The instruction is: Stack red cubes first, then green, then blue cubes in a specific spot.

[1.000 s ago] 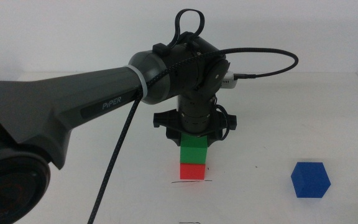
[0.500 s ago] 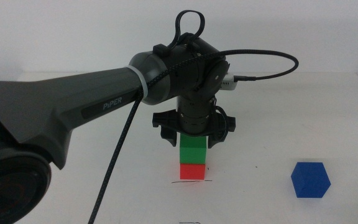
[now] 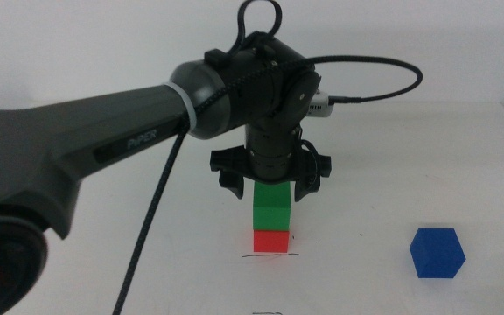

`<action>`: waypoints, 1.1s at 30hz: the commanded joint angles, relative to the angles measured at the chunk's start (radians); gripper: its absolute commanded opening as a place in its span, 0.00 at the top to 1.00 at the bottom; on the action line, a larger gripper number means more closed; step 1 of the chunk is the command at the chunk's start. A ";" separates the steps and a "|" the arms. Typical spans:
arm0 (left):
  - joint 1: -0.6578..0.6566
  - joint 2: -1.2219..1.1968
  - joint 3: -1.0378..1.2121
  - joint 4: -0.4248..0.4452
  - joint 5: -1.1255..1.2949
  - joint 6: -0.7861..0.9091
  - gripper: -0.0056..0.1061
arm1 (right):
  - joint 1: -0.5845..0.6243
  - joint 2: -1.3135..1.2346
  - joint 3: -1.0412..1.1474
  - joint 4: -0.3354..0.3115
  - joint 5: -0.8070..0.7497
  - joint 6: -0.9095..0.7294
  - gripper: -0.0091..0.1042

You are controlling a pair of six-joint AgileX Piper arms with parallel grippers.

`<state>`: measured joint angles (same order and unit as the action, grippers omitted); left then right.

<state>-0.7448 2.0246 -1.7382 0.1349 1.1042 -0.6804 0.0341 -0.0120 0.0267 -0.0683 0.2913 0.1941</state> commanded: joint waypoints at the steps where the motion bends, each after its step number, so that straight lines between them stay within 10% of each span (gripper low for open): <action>1: -0.003 -0.085 -0.031 0.013 -0.009 0.001 0.11 | -0.006 -0.014 -0.010 -0.013 -0.075 -0.011 0.29; 16: -0.003 -0.322 -0.031 0.012 0.059 0.181 0.11 | -0.006 -0.014 -0.010 -0.013 -0.075 -0.011 0.29; 23: 0.016 -0.534 -0.027 -0.050 0.000 0.540 0.11 | -0.006 -0.014 -0.010 -0.013 -0.075 -0.011 0.29; 33: 0.403 -0.846 0.179 -0.648 -0.033 1.120 0.11 | -0.006 -0.014 -0.010 -0.013 -0.075 -0.011 0.29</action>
<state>-0.4020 1.2477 -1.5657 -0.3456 1.1156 0.3400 0.0341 -0.0120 0.0267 -0.0683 0.2913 0.1941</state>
